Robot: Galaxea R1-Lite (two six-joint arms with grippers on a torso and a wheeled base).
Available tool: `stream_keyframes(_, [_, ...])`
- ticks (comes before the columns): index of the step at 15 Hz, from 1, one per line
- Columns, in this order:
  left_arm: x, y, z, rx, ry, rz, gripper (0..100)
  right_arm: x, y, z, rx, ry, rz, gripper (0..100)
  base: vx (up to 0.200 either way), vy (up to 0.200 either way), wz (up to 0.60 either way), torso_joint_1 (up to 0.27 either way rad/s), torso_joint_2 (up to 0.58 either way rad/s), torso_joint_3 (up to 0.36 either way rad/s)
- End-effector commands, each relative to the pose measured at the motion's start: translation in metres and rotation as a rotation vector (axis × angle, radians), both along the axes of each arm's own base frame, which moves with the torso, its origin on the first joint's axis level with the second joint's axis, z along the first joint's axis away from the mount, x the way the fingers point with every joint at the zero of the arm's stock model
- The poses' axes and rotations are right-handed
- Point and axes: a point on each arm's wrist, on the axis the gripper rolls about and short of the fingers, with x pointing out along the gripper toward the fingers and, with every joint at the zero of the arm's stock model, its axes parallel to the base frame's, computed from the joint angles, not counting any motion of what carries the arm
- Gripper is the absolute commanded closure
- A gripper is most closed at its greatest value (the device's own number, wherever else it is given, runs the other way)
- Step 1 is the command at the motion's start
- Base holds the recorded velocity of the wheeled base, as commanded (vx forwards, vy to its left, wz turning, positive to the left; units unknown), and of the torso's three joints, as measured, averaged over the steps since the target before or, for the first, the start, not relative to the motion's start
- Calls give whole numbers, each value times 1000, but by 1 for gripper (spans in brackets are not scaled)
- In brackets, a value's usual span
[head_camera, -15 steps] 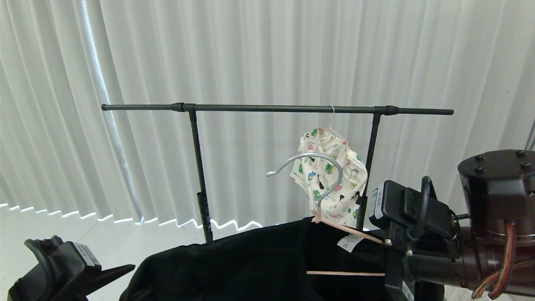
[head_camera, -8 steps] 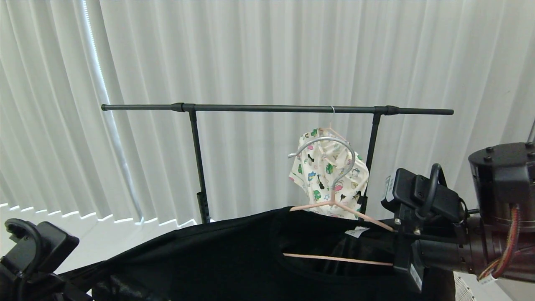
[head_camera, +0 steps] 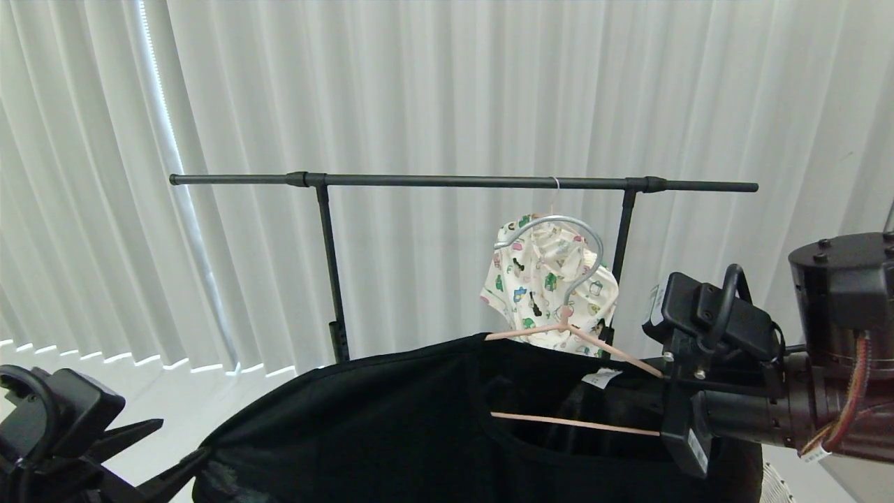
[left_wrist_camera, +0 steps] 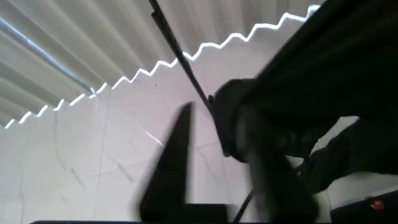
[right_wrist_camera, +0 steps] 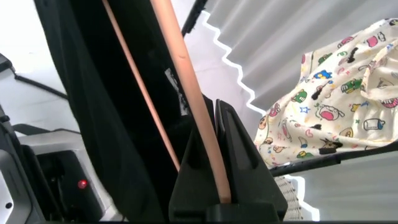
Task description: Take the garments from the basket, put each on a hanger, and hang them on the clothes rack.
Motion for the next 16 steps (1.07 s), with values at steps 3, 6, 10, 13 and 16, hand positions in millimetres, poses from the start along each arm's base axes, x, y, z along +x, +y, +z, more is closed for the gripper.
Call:
stream_keyframes(3, [3, -2, 13, -94, -33, 13, 0, 11, -13, -1, -23, -6, -109, 100, 0, 0, 0, 0, 0, 0])
stream_keyframes(6, [10, -8, 35, -243, -73, 10, 0, 10, -26, -3, -77, 27, -210, 100, 0, 0, 0, 0, 0, 0])
stream_keyframes(10, [22, -15, 59, -317, -111, -15, 0, 6, -37, -7, -133, 77, -405, 100, 0, 0, 0, 0, 0, 0])
stream_keyframes(13, [45, -16, 67, -211, -133, 5, 0, 10, -40, -9, -137, 117, -561, 100, 0, 0, 0, 0, 0, 0])
stream_keyframes(16, [68, -18, 65, -136, -178, 66, 0, 13, -45, -3, -183, 230, -696, 100, 0, 0, 0, 0, 0, 0])
